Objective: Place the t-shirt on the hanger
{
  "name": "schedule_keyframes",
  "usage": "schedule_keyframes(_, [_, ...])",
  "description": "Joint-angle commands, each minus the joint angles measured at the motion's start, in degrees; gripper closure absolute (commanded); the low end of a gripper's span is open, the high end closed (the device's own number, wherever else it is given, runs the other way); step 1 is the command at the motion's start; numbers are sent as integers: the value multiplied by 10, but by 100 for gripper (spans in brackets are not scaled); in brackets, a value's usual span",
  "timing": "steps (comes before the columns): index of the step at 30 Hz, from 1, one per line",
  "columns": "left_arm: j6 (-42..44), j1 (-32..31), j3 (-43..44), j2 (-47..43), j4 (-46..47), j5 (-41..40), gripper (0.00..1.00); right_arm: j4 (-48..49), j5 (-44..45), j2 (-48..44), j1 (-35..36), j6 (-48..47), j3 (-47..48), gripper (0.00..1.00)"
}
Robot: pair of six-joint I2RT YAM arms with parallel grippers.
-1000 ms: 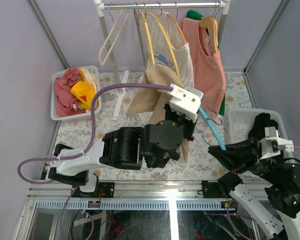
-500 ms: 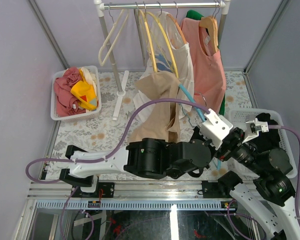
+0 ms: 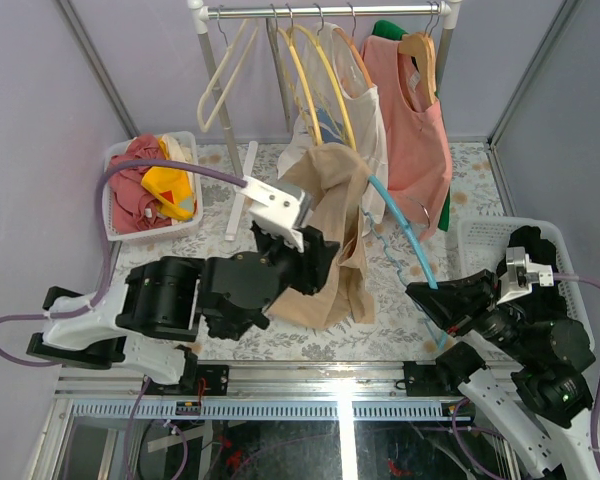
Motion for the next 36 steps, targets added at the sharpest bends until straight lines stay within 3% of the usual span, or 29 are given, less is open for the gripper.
schedule_keyframes(1, [-20,32,-39,-12,-1,-57,56,87,12,-22,1,-9,15,100])
schedule_keyframes(4, [-16,68,-71,-19,27,-8,54,84,10,-25,1,-10,19,100])
schedule_keyframes(9, [-7,74,-72,1,47,5,52,67,12,-31,1,-15,28,100])
schedule_keyframes(16, [25,76,-77,30,78,-60,50,67,14,-39,1,-11,29,100])
schedule_keyframes(18, [47,84,-100,26,114,-79,48,66,13,-39,1,-12,31,100])
schedule_keyframes(25, [113,126,-174,4,273,-35,47,66,7,-32,1,-11,38,100])
schedule_keyframes(36, [177,160,-177,30,403,14,41,69,-3,-27,1,-11,40,100])
